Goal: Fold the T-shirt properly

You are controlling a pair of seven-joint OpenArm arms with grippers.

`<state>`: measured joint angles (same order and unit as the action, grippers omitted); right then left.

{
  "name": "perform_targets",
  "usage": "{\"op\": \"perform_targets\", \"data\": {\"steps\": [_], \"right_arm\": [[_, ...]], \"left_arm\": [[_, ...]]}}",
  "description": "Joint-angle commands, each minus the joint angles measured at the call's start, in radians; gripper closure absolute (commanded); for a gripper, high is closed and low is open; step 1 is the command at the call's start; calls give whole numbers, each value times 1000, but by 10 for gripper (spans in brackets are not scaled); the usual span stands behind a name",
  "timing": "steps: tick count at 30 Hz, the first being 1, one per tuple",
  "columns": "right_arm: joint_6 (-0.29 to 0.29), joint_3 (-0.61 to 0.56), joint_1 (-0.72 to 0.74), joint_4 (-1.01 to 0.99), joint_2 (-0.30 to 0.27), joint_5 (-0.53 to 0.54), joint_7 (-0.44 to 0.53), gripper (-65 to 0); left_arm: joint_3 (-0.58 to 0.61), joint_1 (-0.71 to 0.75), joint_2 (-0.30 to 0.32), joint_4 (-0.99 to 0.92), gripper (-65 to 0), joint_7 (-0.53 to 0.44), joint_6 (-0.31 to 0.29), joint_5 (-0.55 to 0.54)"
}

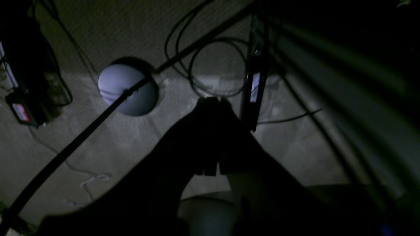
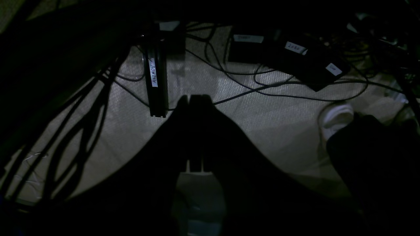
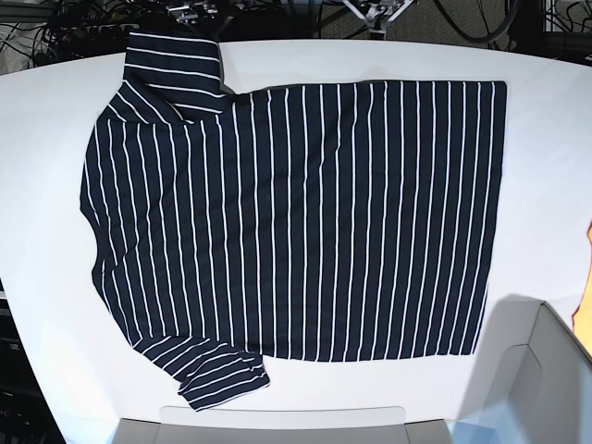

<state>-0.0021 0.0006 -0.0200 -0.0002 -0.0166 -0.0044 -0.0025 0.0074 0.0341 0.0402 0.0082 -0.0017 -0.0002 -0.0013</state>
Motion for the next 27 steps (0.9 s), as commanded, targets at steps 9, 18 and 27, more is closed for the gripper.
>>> {"op": "perform_targets", "data": {"steps": [9, 18, 27], "right_arm": [[-2, -3, -44, 0, -33, -3, 2, -2], [-2, -3, -80, 27, -67, -3, 37, -2], [0, 9, -151, 91, -61, 5, 212, -2]], "left_arm": [[4, 39, 103, 68, -1, -39, 7, 1], [-4, 86, 126, 163, -1, -189, 6, -1], [3, 148, 119, 105, -1, -194, 4, 1]]}}
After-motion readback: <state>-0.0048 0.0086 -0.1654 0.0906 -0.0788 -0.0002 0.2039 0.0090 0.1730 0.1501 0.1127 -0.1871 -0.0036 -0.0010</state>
